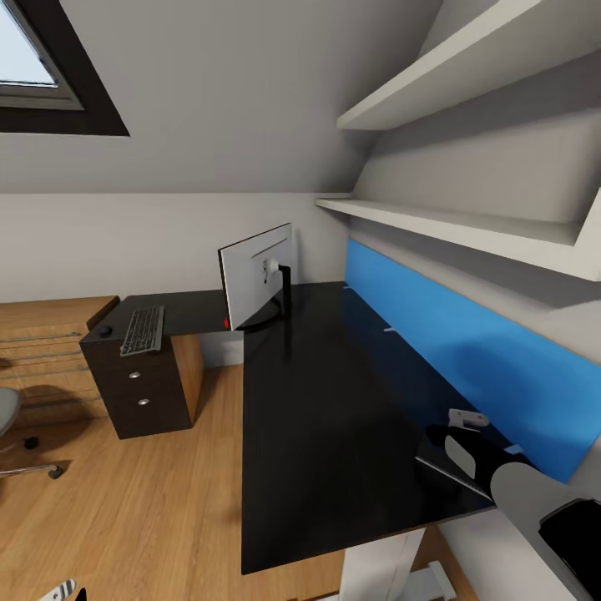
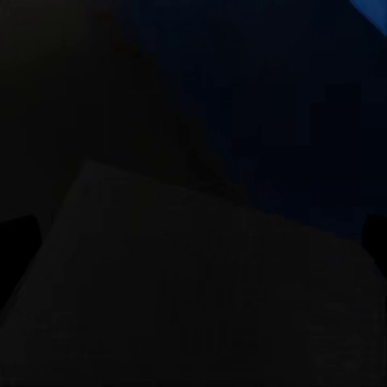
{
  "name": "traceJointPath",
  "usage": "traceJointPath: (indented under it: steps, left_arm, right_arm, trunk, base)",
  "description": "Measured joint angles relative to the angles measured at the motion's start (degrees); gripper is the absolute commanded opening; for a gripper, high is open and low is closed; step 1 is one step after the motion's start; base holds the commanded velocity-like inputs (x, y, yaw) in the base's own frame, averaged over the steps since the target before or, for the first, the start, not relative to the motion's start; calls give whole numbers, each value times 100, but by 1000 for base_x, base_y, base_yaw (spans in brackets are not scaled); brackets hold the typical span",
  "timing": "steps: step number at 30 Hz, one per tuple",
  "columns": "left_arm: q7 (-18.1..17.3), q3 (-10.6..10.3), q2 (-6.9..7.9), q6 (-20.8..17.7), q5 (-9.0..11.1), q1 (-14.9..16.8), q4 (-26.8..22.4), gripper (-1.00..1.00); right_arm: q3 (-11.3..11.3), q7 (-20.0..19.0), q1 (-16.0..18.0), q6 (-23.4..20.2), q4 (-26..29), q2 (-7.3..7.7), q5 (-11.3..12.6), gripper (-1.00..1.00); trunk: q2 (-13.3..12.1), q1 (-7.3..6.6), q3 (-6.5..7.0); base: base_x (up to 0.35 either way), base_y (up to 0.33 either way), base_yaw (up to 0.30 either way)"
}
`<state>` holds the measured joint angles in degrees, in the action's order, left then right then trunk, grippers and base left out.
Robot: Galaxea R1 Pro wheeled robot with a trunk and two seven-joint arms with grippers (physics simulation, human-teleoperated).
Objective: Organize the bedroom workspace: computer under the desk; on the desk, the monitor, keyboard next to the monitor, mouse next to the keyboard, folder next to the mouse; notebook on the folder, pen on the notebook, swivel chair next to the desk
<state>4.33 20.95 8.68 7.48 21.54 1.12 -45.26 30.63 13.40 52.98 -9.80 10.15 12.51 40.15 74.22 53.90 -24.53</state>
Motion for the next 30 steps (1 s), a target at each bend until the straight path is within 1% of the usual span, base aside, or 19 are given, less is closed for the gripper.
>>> traceJointPath:
  steps: [4, 12, 26, 30]
  left_arm:
    - [0, 0, 0, -1, -3, 0, 3, 100]
    - [0, 0, 0, 1, -6, 0, 14, 100]
    - [0, -6, -12, -1, -13, 0, 3, 100]
    - [0, -15, -16, -3, -14, 0, -6, 100]
  right_arm:
    - [0, -4, 0, 5, 2, 0, 0, 100]
    - [1, -5, 0, 7, 3, 0, 0, 100]
    - [0, -6, 0, 7, 3, 0, 0, 100]
    - [2, -6, 0, 7, 3, 0, 1, 100]
  trunk:
    - [0, 0, 0]
    - [0, -1, 0]
    - [0, 0, 0]
    - [159, 87, -71]
  base:
    - [21, 0, 0]
    - [105, 0, 0]
    - [14, 0, 0]
    - [0, 0, 0]
